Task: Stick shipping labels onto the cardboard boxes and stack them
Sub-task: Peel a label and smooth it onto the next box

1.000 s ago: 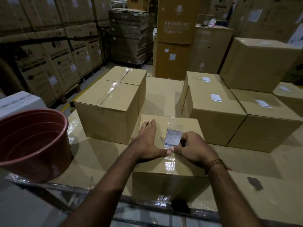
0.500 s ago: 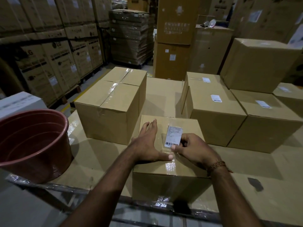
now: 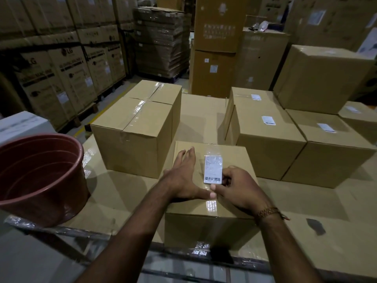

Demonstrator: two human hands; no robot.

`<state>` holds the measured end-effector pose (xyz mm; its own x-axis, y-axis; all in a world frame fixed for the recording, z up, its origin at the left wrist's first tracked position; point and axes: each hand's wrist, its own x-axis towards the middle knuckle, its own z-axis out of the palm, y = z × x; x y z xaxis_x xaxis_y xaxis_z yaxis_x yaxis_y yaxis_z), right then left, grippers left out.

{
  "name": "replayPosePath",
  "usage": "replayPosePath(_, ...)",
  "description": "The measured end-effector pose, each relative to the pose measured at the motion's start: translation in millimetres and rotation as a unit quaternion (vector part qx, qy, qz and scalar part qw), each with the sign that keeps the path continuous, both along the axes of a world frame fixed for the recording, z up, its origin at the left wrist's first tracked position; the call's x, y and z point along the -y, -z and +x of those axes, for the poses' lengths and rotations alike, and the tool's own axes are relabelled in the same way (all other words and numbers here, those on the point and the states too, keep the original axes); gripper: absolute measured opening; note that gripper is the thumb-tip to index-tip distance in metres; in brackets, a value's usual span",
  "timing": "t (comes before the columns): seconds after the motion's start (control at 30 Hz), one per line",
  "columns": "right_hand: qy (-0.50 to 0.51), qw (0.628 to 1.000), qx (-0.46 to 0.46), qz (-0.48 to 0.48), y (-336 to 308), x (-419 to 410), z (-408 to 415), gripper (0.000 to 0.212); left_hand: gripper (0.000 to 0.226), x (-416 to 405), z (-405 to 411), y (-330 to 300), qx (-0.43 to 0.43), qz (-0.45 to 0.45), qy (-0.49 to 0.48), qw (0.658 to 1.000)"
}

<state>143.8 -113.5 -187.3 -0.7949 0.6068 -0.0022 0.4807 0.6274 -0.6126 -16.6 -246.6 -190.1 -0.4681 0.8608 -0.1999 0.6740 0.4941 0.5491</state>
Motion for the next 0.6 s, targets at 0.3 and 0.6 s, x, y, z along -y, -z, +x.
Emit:
replayPosePath(0.3,-0.012,0.993,-0.050,-0.106,0.3,-3.2,5.2,0.023,0.160,-4.7,-3.2,6.2,-0.009,-0.003,0.002,1.000)
replayPosePath(0.6,-0.021,0.980,-0.097,-0.175,4.4,-6.2,6.9,0.021,0.158,-3.3,-1.6,3.4,-0.009,-0.004,0.006,1.000)
